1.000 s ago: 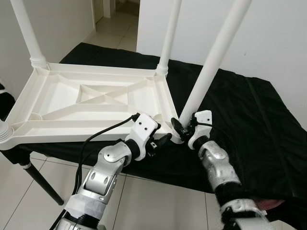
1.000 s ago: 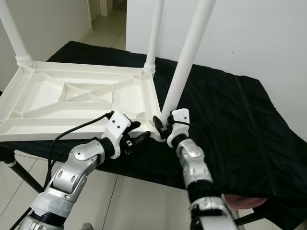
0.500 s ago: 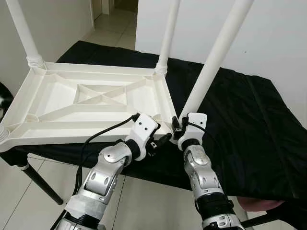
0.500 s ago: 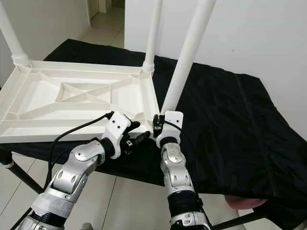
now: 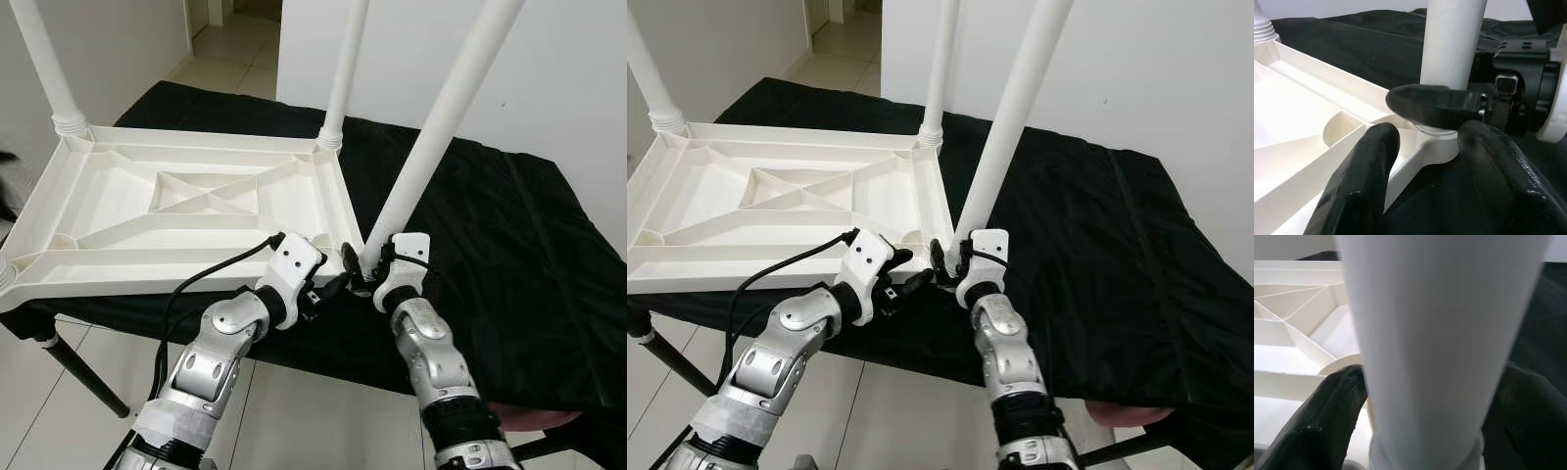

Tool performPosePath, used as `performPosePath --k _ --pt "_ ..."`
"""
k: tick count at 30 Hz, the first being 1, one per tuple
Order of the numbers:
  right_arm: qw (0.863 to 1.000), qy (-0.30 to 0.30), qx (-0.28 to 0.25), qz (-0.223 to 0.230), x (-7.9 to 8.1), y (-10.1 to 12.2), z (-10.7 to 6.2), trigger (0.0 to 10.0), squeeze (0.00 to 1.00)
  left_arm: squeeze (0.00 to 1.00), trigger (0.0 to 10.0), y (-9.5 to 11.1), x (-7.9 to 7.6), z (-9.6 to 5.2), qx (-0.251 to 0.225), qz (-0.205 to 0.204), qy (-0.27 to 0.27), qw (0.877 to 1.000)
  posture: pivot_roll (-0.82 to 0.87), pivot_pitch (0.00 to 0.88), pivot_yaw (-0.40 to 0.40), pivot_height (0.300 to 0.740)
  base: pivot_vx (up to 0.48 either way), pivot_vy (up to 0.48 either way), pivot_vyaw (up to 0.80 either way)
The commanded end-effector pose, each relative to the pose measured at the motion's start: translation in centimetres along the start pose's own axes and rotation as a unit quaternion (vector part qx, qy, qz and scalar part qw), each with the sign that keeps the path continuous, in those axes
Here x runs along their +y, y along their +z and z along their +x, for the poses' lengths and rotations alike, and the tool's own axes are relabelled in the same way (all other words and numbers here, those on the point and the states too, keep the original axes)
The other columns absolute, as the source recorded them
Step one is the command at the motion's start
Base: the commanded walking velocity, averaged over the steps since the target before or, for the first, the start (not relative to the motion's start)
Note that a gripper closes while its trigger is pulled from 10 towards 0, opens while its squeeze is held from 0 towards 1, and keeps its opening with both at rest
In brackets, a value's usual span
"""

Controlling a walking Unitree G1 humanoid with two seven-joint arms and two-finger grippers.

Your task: Building children table

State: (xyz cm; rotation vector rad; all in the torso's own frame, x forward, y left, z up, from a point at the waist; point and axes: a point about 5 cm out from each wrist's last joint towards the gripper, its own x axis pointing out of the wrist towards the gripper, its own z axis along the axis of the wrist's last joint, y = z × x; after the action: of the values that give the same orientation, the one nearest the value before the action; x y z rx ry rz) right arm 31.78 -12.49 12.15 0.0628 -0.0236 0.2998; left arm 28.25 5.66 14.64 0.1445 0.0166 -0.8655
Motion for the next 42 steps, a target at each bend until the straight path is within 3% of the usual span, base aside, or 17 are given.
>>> performPosePath --k 1,8,13,21,22,24,25,26,28,29,40,41,42 --pt "0.998 0.054 0.008 -0.029 -1.2 0.0 0.1 10.0 0.0 0.0 10.0 -0.1 0.0 0.1 0.001 0.0 0.02 1.0 -0.02 0.0 -0.092 0.74 0.0 0.0 0.0" --pt "0.982 0.165 0.033 -0.089 -2.1 -0.3 0.7 10.0 0.0 0.0 10.0 0.0 0.0 0.2 0.002 0.002 0.017 1.0 -0.02 0.0 -0.089 0.74 0.0 0.0 0.0" --pt "0.969 0.223 0.052 -0.092 -1.3 -0.6 1.3 10.0 0.0 0.0 10.0 -0.3 -0.2 0.2 0.007 0.003 0.01 1.0 -0.01 0.0 -0.091 0.74 0.0 0.0 0.0" --pt "0.96 0.258 0.071 -0.087 -0.8 -1.2 2.3 10.0 0.0 0.0 10.0 -0.5 -0.6 0.2 0.01 0.003 0.003 1.0 0.0 0.0 -0.095 0.74 0.0 0.0 0.0" --pt "0.961 0.253 0.076 -0.085 -0.8 -1.4 2.5 6.0 0.0 0.0 10.0 -0.5 -0.6 0.2 0.01 0.003 0.004 1.0 0.0 0.0 -0.095 0.74 0.0 0.0 0.0" --pt "0.961 0.251 0.079 -0.083 -0.9 -1.6 2.6 6.0 0.0 0.0 10.0 -0.5 -0.6 0.2 0.01 0.002 0.004 1.0 0.0 0.0 -0.095 0.74 0.0 0.0 0.0" --pt "0.963 0.245 0.082 -0.08 -0.9 -1.8 2.7 4.3 0.0 0.0 10.0 -0.5 -0.6 0.1 0.01 0.002 0.004 1.0 0.0 0.0 -0.098 0.74 0.0 0.0 0.0" --pt "0.963 0.245 0.082 -0.08 -0.9 -1.8 2.7 4.3 0.0 0.0 10.0 -0.5 -0.6 0.1 0.01 0.002 0.004 1.0 0.0 0.0 -0.098 0.74 0.0 0.0 0.0" --pt "0.964 0.24 0.086 -0.074 -0.8 -2.3 2.7 0.9 0.0 0.0 10.0 -0.6 -0.7 0.1 0.011 0.003 0.004 1.0 0.01 0.0 -0.098 0.74 0.0 0.0 0.0" --pt "0.964 0.242 0.086 -0.068 -0.6 -2.7 2.5 0.0 0.0 0.0 10.0 -0.5 -0.7 0.1 0.011 0.003 0.004 1.0 0.01 0.0 -0.096 0.74 0.0 0.0 0.0" --pt "0.966 0.237 0.081 -0.058 -0.9 -3.3 2.1 0.0 0.0 0.0 10.0 -0.6 -0.8 0.1 0.012 0.004 0.0 1.0 0.0 0.0 -0.089 0.74 0.0 0.0 0.0" --pt "0.969 0.228 0.08 -0.056 -1.1 -3.3 2.0 10.0 0.0 0.0 10.0 -0.6 -0.8 0.1 0.012 0.003 -0.001 1.0 -0.01 0.0 -0.09 0.74 0.0 0.0 0.0" --pt "0.969 0.228 0.08 -0.056 -1.1 -3.3 2.0 10.0 0.0 0.0 10.0 -0.6 -0.8 0.1 0.012 0.003 -0.001 1.0 -0.01 0.0 -0.09 0.74 0.0 0.0 0.0"
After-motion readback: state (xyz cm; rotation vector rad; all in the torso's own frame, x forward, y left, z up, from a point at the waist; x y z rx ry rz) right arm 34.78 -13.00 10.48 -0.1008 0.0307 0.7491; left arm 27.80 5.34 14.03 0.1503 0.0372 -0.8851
